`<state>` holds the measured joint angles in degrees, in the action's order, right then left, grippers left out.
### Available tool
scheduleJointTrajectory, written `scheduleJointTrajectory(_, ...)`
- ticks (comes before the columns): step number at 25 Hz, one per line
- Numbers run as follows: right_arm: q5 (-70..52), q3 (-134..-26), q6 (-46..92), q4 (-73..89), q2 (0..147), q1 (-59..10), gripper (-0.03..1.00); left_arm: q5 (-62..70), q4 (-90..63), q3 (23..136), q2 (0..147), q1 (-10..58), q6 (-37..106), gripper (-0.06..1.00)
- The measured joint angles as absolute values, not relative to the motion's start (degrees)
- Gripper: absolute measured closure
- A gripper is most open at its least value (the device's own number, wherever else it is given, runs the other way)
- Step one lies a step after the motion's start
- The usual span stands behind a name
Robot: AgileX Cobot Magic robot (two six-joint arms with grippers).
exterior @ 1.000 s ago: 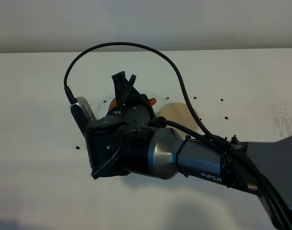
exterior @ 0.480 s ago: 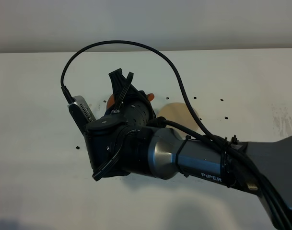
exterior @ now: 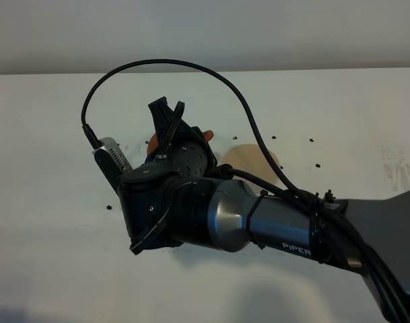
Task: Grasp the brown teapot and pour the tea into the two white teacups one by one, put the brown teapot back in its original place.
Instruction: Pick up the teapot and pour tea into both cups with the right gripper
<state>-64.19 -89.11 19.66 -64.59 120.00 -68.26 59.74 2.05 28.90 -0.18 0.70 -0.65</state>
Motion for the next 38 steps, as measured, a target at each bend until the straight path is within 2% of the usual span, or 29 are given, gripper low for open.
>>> scheduleJointTrajectory(38, -63.98, -89.11, 23.45, -68.55, 120.0, -68.26, 0.88, 59.74, 2.05, 28.9, -0.18, 0.7, -0.65, 0.44)
